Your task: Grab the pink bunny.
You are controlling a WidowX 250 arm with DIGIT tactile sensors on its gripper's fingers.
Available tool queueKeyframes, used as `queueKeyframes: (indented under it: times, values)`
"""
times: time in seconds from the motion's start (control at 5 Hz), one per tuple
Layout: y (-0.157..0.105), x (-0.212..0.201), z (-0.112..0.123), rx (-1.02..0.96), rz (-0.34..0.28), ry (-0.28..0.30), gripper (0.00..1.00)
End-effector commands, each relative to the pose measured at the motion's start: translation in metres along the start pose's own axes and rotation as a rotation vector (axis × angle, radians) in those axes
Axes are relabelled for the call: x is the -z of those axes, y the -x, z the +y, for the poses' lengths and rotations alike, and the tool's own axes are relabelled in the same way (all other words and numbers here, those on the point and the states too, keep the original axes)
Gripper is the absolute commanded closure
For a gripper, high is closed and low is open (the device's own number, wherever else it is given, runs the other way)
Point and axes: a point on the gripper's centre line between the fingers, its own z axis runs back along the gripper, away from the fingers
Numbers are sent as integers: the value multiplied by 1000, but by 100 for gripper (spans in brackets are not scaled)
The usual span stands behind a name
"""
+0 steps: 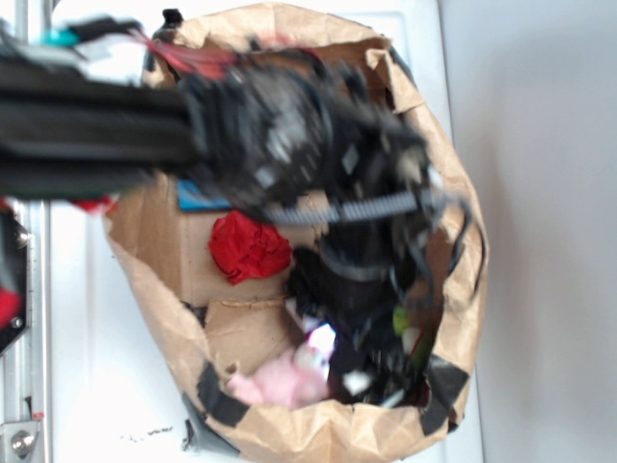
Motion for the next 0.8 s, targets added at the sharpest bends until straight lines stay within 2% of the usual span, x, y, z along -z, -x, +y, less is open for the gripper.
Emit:
queueKeyframes:
  times: [0.0, 0.2, 0.4, 0.6]
  values:
    - [45, -66, -33, 99, -235, -25, 100]
    - [63, -82, -43, 142, -243, -208, 100]
    - [78, -87, -47, 148, -305, -441, 100]
    - [77, -95, -43, 100, -285, -541, 100]
